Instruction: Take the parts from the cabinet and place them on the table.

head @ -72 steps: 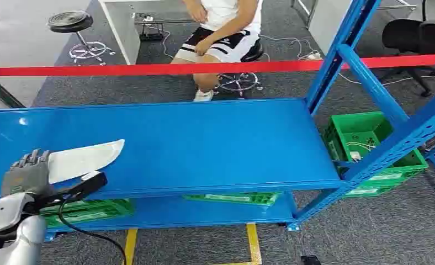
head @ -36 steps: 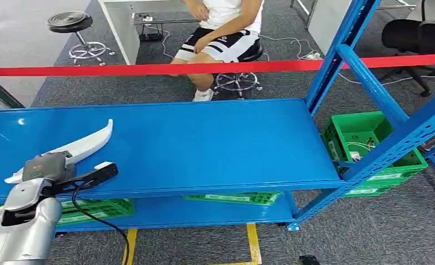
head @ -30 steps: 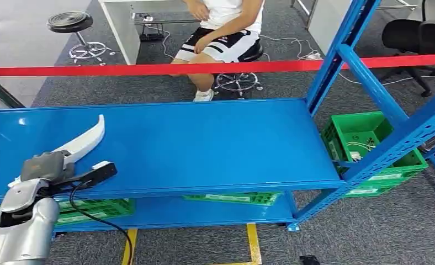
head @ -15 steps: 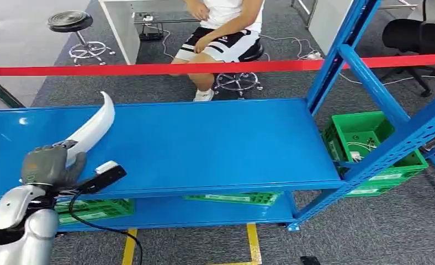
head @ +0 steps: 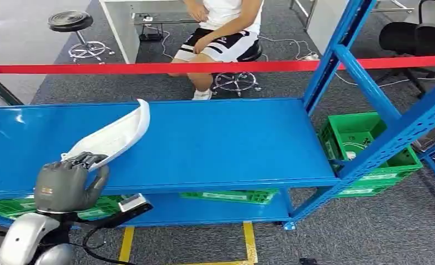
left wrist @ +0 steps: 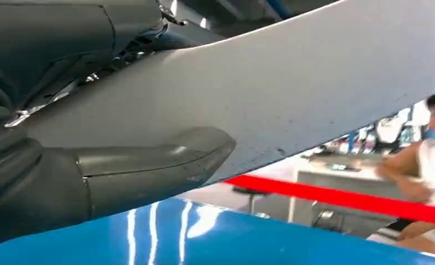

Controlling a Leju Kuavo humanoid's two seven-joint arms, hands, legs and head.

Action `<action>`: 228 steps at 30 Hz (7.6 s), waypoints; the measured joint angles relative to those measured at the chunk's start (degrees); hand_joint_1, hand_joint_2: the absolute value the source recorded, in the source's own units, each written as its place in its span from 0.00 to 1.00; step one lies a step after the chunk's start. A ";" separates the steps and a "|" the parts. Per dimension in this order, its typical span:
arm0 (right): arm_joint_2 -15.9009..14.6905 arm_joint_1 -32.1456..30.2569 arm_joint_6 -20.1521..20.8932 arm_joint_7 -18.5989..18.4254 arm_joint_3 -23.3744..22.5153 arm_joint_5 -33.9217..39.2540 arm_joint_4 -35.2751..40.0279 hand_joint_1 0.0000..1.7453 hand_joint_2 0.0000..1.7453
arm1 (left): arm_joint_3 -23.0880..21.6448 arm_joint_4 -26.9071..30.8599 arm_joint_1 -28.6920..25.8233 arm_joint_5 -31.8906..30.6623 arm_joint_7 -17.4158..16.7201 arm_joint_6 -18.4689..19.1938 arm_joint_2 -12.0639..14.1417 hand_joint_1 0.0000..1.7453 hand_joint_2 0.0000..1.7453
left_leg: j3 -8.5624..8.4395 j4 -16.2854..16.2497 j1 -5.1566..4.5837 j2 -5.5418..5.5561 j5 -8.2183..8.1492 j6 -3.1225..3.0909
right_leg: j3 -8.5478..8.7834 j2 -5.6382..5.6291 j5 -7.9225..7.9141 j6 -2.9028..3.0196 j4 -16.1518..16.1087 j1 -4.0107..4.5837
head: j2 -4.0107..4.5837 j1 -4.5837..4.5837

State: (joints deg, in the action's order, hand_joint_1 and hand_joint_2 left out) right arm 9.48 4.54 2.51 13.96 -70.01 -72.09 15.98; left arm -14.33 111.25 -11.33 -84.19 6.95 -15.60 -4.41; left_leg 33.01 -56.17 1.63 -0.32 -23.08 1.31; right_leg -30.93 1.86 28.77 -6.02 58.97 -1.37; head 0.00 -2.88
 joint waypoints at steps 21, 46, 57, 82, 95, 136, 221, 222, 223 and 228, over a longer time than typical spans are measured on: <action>0.07 -0.63 -1.27 0.83 -2.99 1.94 -0.09 0.00 0.00 | -4.14 5.64 -5.13 2.62 -1.42 -5.25 3.80 1.00 1.00 | -5.38 0.16 -2.03 2.07 -5.57 -1.70 | -8.64 -6.02 -10.31 3.68 -0.34 1.03 | 0.00 1.35; 0.40 -0.45 0.13 2.89 -3.04 1.33 -0.16 0.00 0.00 | -5.08 5.66 -4.89 4.13 -0.11 -5.67 4.06 1.00 1.00 | -2.54 -5.91 -0.50 0.70 -3.82 2.18 | -3.58 0.24 -4.72 4.75 -0.99 0.48 | 0.00 1.79; 0.38 -0.52 -0.57 3.19 -3.06 1.47 -0.13 0.00 0.00 | -4.97 5.64 -4.61 5.46 0.98 -4.62 3.95 1.00 1.00 | -1.10 0.79 -1.59 0.39 -1.33 -2.27 | -9.88 -1.62 5.96 2.25 16.49 0.58 | 0.00 1.55; 0.60 -0.17 -1.79 3.87 -3.15 1.66 -0.05 0.00 0.00 | -4.77 5.55 -4.02 6.43 2.10 -3.98 3.47 1.00 1.00 | -6.65 1.44 -1.41 0.32 -5.58 -1.07 | -6.22 -0.45 -10.05 3.61 -2.28 1.46 | 0.00 1.96; 0.64 -0.26 -1.51 4.05 -3.21 2.10 -0.09 0.00 0.00 | -4.70 5.21 -2.99 7.45 2.99 -3.33 2.99 1.00 1.00 | 2.51 1.18 -1.73 0.29 3.55 -0.80 | 5.06 -2.35 0.86 3.82 -3.59 1.75 | 0.00 1.63; 1.73 -0.11 -2.34 3.83 -6.40 5.90 -0.03 0.00 0.00 | -4.44 -0.10 2.97 9.81 5.68 0.34 0.65 1.00 1.00 | 4.08 -14.96 -1.39 0.34 -5.65 1.20 | -4.11 -1.72 -7.18 6.08 -2.85 1.63 | 0.00 1.79; -0.04 -1.45 -8.41 -2.88 -11.45 10.08 6.64 0.00 0.00 | -8.38 -14.03 6.48 33.75 7.41 11.38 -5.07 1.00 1.00 | -2.52 0.28 -1.16 -4.39 -2.91 0.80 | -2.25 -1.34 -4.16 4.81 -1.20 0.91 | 0.00 0.19; -0.06 -1.43 -8.44 -2.88 -11.45 10.03 6.64 0.00 0.00 | -8.38 -14.03 6.43 33.79 7.43 11.34 -5.07 1.00 1.00 | -1.81 -1.59 -1.12 -2.33 -4.58 0.96 | -2.30 -1.80 -4.28 5.04 -1.25 0.91 | 0.00 0.43; -0.10 -1.35 -8.46 -2.88 -11.45 9.92 6.64 0.00 0.00 | -8.38 -14.03 6.40 33.84 7.41 11.32 -5.07 1.00 1.00 | -0.04 -5.52 -1.13 -1.04 -6.95 1.01 | -2.46 -2.21 -4.37 5.29 -1.25 0.92 | 0.00 0.52; -0.19 -1.44 -8.46 -2.71 -11.45 9.22 6.62 0.00 0.00 | -8.33 -14.33 5.56 33.99 7.30 11.23 -4.90 1.00 1.00 | 5.09 -15.72 -1.30 0.25 -8.59 0.41 | -2.91 -5.47 -4.68 5.66 -1.22 1.27 | 0.00 0.61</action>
State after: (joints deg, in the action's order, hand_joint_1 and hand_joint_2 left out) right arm 9.29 3.10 -5.95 11.26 -81.46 -62.86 22.60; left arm -22.67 96.91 -5.77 -50.21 14.25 -4.37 -9.31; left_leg 38.10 -71.90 0.32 -0.08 -31.67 1.72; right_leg -33.84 -3.61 24.09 -0.36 57.75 -0.10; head 0.00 -2.27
